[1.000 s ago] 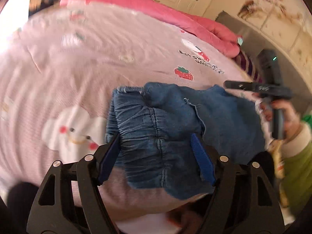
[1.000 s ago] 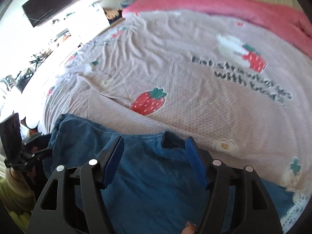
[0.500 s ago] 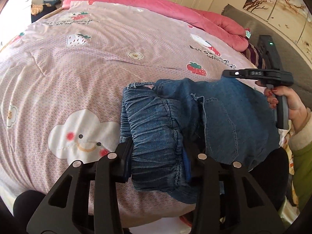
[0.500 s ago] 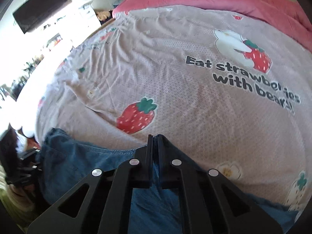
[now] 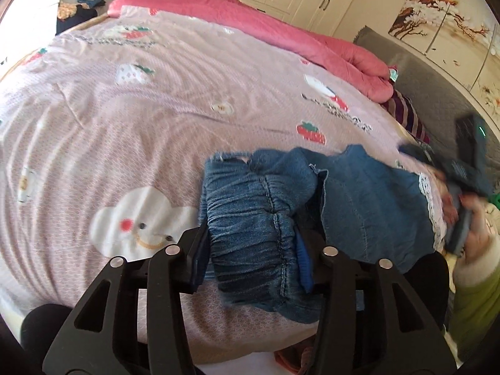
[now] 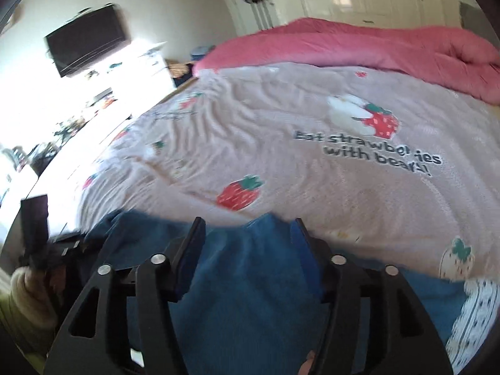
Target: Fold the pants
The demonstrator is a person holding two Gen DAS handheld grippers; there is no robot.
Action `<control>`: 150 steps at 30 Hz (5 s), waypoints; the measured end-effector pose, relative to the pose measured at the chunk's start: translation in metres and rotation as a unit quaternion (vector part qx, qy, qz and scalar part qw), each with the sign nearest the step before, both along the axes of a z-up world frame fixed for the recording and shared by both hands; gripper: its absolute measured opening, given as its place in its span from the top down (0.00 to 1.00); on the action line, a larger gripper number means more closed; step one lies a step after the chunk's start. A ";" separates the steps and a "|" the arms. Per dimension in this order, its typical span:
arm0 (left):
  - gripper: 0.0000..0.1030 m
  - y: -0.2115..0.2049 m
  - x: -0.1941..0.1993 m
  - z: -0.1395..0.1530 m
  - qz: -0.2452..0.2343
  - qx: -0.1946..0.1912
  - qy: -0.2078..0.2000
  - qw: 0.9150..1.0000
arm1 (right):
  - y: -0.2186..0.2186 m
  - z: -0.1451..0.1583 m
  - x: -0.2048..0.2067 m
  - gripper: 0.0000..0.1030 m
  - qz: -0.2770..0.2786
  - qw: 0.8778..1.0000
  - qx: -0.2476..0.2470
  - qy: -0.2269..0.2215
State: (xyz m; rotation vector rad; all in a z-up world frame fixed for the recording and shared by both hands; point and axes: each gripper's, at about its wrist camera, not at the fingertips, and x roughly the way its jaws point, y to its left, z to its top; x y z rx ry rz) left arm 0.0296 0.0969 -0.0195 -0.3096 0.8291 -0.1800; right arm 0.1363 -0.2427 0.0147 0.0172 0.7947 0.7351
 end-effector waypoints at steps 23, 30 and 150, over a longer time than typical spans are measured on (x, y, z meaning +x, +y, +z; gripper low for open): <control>0.56 -0.004 -0.013 -0.027 0.028 -0.082 0.086 0.993 | 0.074 -0.082 -0.142 0.98 0.189 0.952 -0.230 -0.068; 0.67 -0.001 -0.004 -0.022 0.039 -0.059 0.073 0.995 | 0.059 -0.072 -0.151 0.98 0.208 0.961 -0.177 -0.049; 0.09 -0.383 0.001 -0.016 -0.337 0.188 -0.060 0.921 | -0.209 -0.058 0.050 0.19 -0.125 0.983 0.008 0.131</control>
